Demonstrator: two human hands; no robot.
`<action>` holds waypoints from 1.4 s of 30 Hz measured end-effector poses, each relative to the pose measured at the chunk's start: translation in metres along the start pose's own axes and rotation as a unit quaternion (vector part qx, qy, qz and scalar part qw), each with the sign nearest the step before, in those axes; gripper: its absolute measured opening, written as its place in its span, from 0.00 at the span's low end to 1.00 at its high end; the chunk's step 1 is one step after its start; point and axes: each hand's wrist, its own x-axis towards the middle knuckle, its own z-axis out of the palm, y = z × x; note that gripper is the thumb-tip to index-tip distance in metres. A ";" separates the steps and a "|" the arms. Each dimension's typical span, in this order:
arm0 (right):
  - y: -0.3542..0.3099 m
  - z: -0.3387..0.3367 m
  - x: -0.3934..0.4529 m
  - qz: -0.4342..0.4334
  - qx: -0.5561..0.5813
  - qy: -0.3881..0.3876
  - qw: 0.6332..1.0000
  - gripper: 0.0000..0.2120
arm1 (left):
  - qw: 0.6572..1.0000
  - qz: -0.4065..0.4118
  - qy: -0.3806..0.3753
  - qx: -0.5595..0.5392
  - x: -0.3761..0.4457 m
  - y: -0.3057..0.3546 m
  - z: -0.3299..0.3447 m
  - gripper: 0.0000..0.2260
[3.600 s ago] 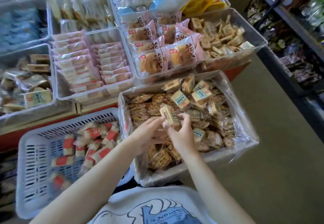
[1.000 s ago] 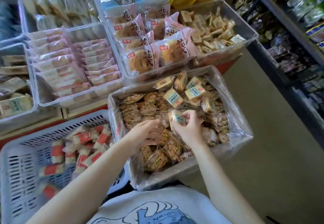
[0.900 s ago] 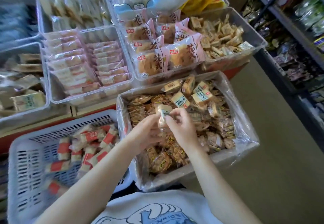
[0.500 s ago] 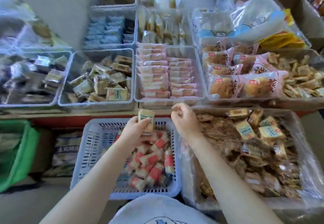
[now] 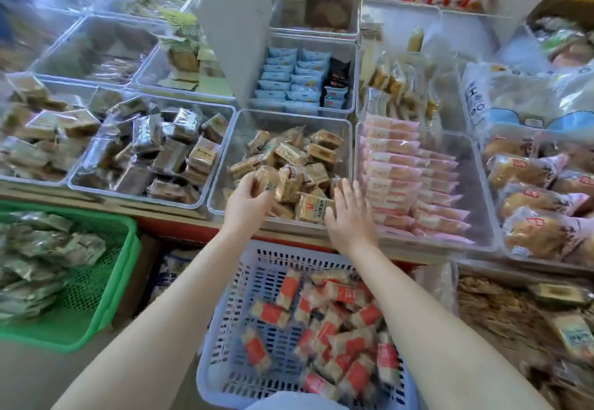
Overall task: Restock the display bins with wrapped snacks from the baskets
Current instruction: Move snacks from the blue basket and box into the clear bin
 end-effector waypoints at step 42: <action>0.335 0.022 -0.314 0.541 0.285 -0.081 0.787 0.41 | 0.840 0.016 -0.469 0.272 -0.235 0.022 0.317 0.09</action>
